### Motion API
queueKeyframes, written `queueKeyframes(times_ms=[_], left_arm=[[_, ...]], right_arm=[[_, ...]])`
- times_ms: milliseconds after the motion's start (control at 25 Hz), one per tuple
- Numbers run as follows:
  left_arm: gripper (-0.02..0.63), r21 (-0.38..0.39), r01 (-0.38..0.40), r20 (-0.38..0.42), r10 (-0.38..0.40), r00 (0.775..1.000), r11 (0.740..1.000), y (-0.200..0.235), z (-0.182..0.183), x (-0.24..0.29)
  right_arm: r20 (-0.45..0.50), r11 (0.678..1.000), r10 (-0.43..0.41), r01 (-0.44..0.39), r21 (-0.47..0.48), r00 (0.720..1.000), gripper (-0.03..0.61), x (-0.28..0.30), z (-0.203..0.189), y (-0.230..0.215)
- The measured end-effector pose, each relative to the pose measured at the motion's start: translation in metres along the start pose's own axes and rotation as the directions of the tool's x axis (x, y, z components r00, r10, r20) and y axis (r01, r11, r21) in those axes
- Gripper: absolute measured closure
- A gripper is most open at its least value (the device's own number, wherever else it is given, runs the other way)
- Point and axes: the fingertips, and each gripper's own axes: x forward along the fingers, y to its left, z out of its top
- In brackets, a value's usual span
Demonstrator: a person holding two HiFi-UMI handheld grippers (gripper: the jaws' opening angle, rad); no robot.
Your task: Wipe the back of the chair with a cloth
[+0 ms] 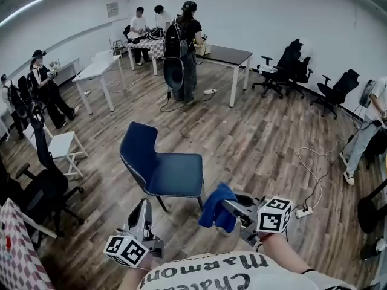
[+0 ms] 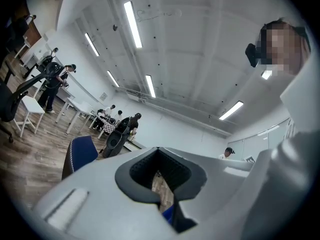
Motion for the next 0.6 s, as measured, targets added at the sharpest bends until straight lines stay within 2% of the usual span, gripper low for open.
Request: queueKeyframes(times_ms=[320, 600], left_arm=[[0.611, -0.023, 0.036, -0.063, -0.037, 0.997, 0.999, 0.008, -0.017, 0.007], [0.612, -0.036, -0.011, -0.075, 0.008, 0.997, 0.999, 0.019, -0.017, 0.006]], right_arm=[[-0.023, 1.0, -0.014, 0.014, -0.004, 1.0, 0.528, 0.012, -0.004, -0.01], [-0.047, 1.0, -0.012, 0.011, -0.004, 0.999, 0.528, 0.023, -0.003, -0.022]])
